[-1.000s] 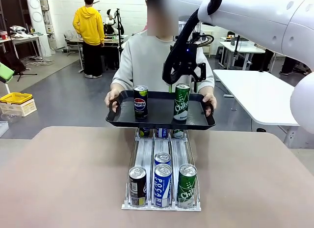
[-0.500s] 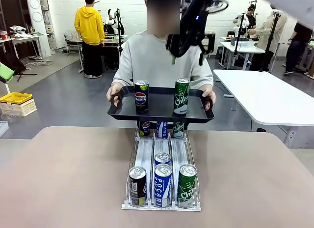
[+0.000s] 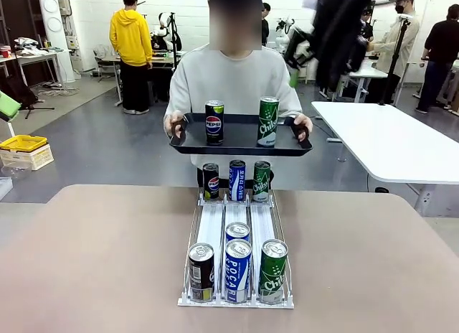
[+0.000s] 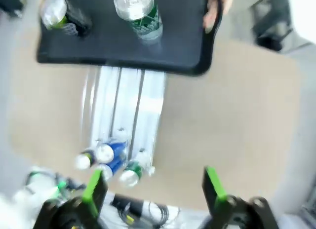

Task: Retrieve and hand over the desired beverage to the person.
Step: Place the picked can on the Handle tray extended by the person.

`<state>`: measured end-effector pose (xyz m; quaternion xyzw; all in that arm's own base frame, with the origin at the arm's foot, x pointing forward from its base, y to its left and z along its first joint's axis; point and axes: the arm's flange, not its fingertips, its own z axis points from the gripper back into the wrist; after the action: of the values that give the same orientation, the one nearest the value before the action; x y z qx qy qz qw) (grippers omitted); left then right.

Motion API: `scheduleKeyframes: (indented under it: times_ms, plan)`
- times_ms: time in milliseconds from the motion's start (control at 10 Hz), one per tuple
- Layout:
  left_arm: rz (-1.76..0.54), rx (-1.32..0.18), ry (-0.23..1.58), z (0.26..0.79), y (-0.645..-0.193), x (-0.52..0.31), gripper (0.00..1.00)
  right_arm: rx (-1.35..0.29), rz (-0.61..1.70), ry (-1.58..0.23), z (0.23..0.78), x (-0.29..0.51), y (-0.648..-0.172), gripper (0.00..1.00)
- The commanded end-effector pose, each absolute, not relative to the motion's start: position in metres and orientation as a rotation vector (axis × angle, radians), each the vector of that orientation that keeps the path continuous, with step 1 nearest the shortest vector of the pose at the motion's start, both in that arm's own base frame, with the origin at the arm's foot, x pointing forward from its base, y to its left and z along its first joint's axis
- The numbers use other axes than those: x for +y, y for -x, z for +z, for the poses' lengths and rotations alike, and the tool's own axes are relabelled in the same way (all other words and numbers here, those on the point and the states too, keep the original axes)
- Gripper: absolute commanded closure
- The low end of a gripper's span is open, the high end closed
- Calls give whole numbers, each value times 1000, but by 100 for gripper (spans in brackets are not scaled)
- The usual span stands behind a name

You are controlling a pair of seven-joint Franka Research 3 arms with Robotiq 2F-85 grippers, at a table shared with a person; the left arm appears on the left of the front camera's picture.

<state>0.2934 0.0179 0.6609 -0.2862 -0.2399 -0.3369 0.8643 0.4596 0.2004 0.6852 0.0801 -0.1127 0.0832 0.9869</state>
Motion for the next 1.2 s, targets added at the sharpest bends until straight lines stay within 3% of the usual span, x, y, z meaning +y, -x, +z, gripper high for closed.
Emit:
scheduleKeyframes:
  times_ms: [0,200,500,600,1000,1100]
  plan:
    - [-722,-509,612,661,-292,19,0,-242,214,-206,611,168,-415,0]
    - [-722,-509,612,661,-292,19,0,-244,190,-217,599,154,-405,0]
    - [-722,-509,612,661,-292,19,0,-177,75,-207,589,153,-428,0]
    - [-722,-509,612,661,-292,19,0,-210,166,-184,590,149,-408,0]
    - [-722,-509,612,661,-292,19,0,-205,146,-185,590,150,-412,0]
    - [-722,-509,612,661,-292,19,0,-251,273,-199,590,135,-395,0]
